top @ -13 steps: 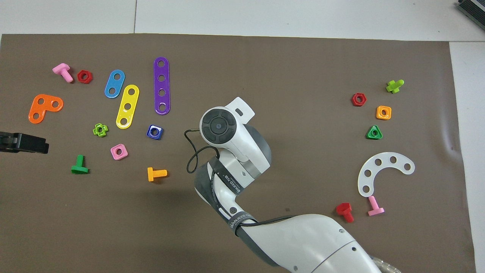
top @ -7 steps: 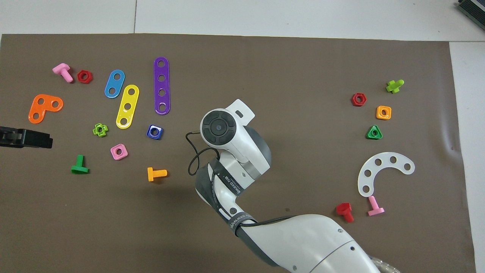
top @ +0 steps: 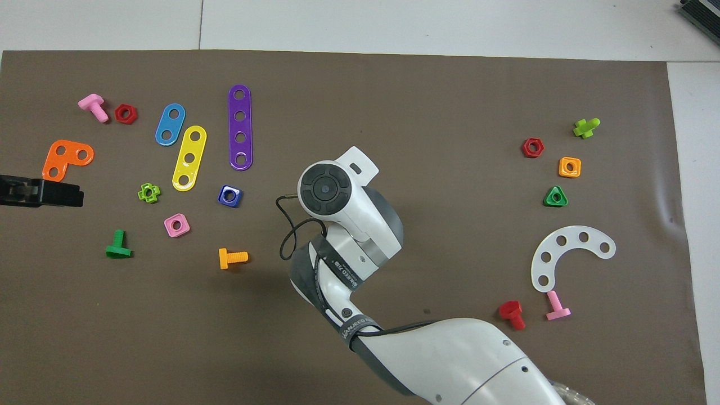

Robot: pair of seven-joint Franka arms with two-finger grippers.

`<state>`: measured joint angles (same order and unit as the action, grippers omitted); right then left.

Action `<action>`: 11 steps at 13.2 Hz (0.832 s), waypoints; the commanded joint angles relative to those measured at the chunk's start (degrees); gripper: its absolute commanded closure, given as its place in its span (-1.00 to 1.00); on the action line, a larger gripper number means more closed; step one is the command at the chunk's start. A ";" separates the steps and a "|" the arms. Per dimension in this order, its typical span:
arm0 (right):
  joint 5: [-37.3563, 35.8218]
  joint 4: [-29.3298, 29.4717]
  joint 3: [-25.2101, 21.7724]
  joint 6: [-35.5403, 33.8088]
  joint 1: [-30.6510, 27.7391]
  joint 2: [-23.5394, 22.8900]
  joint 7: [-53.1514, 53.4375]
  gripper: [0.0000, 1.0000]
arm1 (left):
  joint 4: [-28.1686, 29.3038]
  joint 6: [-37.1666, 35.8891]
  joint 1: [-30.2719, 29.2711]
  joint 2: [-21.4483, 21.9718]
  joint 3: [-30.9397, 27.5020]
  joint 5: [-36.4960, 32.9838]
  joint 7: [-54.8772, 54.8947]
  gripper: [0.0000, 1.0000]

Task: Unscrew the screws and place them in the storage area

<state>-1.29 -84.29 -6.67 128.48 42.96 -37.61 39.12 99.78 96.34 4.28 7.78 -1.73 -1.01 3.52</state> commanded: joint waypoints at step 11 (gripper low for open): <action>0.85 -13.43 -0.09 -1.30 -25.26 15.72 -28.09 1.00 | -5.84 -4.33 -5.60 -1.99 5.95 0.39 -4.32 -1.00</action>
<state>-1.16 -92.59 -7.81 126.16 21.42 -24.29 17.00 91.32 90.31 -0.04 4.83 3.69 -1.01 -0.34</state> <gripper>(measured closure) 0.802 0.000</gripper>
